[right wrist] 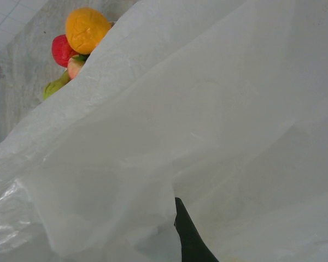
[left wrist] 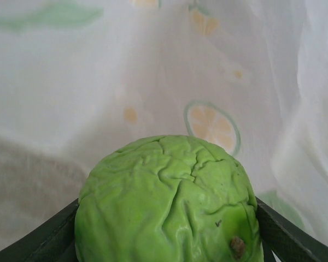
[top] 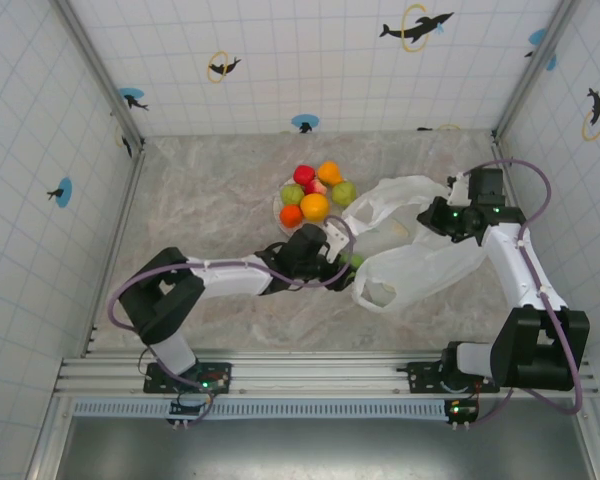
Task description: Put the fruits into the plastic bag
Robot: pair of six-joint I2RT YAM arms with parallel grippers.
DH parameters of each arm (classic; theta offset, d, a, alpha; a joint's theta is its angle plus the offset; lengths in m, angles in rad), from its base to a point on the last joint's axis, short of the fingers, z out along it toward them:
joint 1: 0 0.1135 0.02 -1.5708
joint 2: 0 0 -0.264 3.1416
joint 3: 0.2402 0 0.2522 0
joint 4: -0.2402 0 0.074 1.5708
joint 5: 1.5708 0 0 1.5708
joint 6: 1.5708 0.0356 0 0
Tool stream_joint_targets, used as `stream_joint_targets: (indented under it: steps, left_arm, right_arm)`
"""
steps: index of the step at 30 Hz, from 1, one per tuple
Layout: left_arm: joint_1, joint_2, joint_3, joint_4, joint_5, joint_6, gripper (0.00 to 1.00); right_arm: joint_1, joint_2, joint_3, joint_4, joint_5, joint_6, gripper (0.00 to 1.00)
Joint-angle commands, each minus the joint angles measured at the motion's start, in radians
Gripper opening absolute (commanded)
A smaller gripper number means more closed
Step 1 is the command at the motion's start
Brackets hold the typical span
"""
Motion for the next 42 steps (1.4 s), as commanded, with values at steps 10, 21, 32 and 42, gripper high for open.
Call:
stream_joint_targets:
  steps: [10, 21, 32, 42]
  left_arm:
    - [-0.008, 0.147, 0.23, 0.181, -0.04, -0.078, 0.56]
    - [-0.037, 0.284, 0.353, 0.288, -0.165, -0.162, 0.59]
    - [-0.054, 0.463, 0.459, 0.312, -0.167, -0.266, 0.69]
    - [-0.052, 0.431, 0.431, 0.305, -0.175, -0.225, 0.86]
  right_arm:
    - [0.028, -0.035, -0.067, 0.037, -0.167, 0.07, 0.0]
    - [0.031, -0.093, -0.088, 0.069, -0.284, 0.151, 0.0]
    - [0.023, -0.095, -0.118, 0.205, -0.374, 0.234, 0.0]
    - [-0.014, -0.093, -0.162, 0.191, -0.366, 0.184, 0.0]
